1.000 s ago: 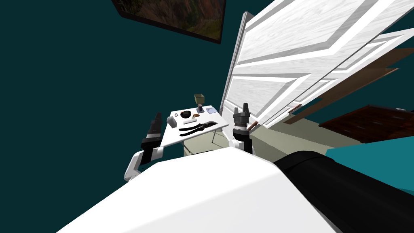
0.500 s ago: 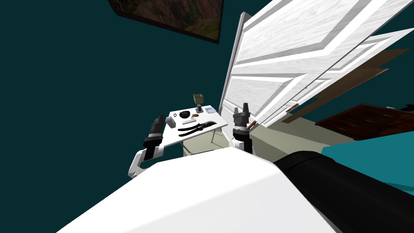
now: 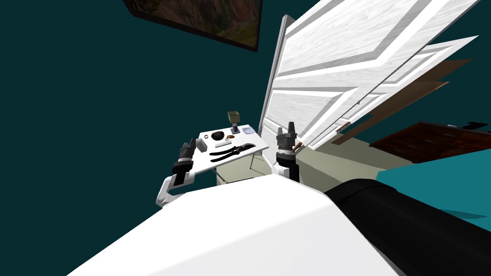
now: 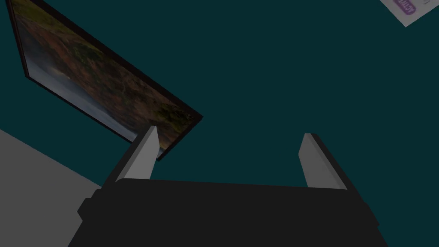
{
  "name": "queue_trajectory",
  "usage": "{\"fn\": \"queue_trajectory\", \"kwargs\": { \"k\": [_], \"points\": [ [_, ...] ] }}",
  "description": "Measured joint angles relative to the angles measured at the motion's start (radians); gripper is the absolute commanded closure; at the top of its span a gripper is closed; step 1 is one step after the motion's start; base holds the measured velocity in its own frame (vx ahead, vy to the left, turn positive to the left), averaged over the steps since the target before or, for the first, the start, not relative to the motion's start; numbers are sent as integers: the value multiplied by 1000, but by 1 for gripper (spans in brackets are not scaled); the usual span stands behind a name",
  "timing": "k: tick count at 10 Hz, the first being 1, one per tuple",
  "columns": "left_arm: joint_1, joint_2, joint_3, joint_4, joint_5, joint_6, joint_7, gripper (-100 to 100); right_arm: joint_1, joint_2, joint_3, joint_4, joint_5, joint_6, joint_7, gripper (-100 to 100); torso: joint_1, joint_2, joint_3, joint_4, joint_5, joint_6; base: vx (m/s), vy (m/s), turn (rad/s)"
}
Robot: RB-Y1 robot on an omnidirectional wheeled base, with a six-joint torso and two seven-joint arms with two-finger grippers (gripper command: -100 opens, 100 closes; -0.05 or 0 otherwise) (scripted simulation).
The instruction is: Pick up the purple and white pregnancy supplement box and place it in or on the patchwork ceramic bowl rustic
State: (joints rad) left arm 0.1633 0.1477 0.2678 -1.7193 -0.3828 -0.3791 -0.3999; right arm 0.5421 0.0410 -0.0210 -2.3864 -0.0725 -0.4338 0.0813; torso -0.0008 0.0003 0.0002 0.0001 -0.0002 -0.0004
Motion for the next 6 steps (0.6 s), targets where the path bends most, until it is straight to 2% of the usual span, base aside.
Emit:
{"fn": "queue_trajectory", "kwargs": {
  "k": [1, 6],
  "points": [
    [-22, 2, 12, 40, -10, 4, -17, -100, 0, 0, 0, 0, 0, 0, 0, 0, 0, 0, 0, 0, 0, 0, -6, -21, -56],
    [-69, -18, 50, 146, -67, 39, -115, -100, 0, 0, 0, 0, 0, 0, 0, 0, 0, 0, 0, 0, 0, 0, -6, -12, -25]
  ]
}}
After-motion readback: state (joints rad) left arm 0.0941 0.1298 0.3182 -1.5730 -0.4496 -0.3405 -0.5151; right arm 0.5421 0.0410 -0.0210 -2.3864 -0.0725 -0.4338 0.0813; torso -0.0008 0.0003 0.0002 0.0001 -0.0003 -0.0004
